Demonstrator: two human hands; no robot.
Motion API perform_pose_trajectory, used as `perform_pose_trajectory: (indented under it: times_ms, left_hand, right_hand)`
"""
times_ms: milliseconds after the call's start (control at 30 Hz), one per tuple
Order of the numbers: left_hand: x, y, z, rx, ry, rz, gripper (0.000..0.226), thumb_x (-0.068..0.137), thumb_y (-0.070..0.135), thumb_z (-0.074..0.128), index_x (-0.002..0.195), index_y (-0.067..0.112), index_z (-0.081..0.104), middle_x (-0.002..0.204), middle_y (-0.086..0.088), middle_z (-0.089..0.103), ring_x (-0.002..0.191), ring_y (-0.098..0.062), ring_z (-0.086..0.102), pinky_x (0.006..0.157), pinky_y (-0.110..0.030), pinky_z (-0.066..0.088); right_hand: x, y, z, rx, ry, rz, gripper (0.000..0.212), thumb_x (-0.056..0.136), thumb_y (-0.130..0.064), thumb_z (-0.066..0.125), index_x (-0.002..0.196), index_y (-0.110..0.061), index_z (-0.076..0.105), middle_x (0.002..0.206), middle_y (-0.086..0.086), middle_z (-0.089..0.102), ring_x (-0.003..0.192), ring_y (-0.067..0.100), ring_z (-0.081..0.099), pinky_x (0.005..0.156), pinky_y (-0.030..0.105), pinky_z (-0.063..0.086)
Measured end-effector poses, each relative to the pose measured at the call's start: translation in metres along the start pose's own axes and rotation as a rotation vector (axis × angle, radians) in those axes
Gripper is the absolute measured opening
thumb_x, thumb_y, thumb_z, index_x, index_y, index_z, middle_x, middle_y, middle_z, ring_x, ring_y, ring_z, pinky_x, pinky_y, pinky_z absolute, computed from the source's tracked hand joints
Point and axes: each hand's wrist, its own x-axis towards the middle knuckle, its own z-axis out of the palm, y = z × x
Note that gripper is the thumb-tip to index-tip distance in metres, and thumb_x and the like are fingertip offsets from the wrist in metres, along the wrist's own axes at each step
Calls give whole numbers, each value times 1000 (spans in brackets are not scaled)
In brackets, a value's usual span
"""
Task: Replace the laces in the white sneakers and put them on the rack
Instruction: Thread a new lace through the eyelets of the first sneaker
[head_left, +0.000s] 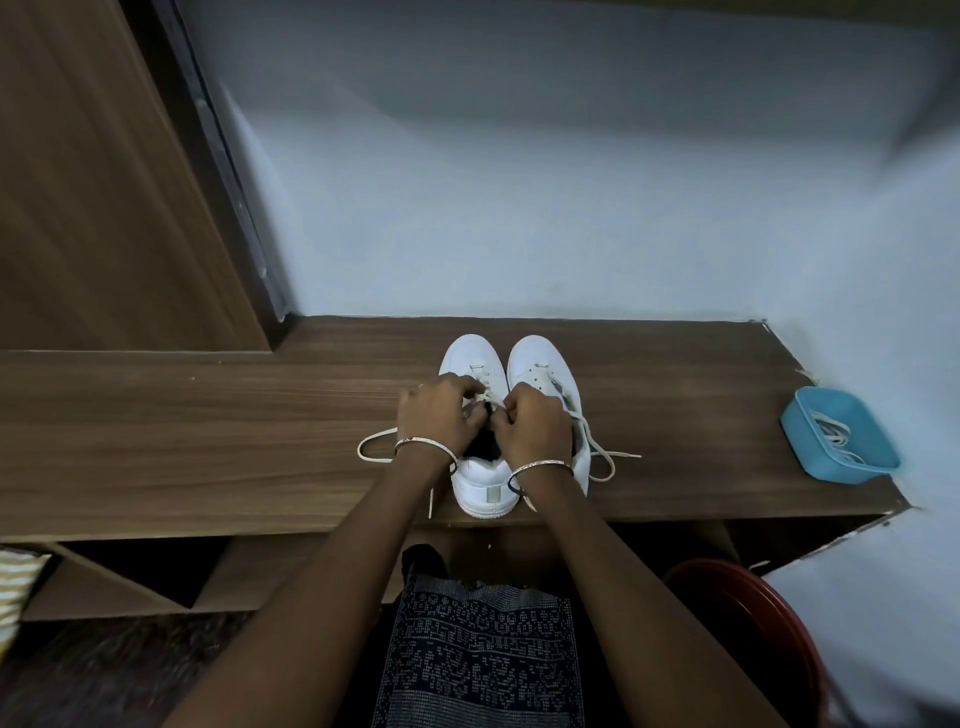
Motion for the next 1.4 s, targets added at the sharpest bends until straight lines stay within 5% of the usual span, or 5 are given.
perform_pose_trajectory:
  times_ms: [433, 633, 1033, 1200, 1400]
  left_hand:
    - [0, 32, 0, 259, 65, 6, 11, 87, 23, 52, 97, 22, 56, 95, 0, 65, 87, -29, 65, 72, -35, 32]
    - [-4, 24, 6, 106, 130, -36, 7, 89, 29, 52, 90, 23, 49, 81, 0, 64, 75, -31, 63, 66, -34, 31]
    - [-7, 8, 10, -1482, 252, -876, 29, 93, -9, 45, 82, 16, 54, 74, -11, 61, 66, -21, 59, 64, -30, 53]
    - [-22, -11, 8, -1068, 271, -702, 35, 78, -6, 46, 76, 23, 66, 81, -4, 71, 77, -29, 68, 75, -44, 58]
    - [-17, 6, -4, -238, 203, -1, 17, 81, 31, 58, 93, 33, 71, 103, 11, 65, 100, -17, 56, 84, -38, 42]
  right_hand:
    - [4, 11, 1, 138, -1, 92, 9, 88, -18, 64, 89, -10, 69, 86, 4, 73, 88, 25, 66, 68, 27, 40]
    - [5, 11, 3, 129, 6, 116, 10, 87, -19, 63, 89, -11, 69, 85, 3, 73, 88, 25, 66, 68, 29, 42]
    - [4, 12, 4, 168, 3, 119, 6, 85, -17, 65, 85, -12, 67, 79, 6, 72, 81, 27, 68, 73, 36, 54]
    - [3, 12, 4, 169, 13, 117, 7, 86, -18, 65, 84, -11, 68, 78, 7, 72, 82, 27, 68, 74, 37, 55]
    - [3, 11, 3, 153, 4, 110, 9, 87, -19, 64, 87, -11, 68, 83, 7, 73, 86, 28, 67, 74, 33, 51]
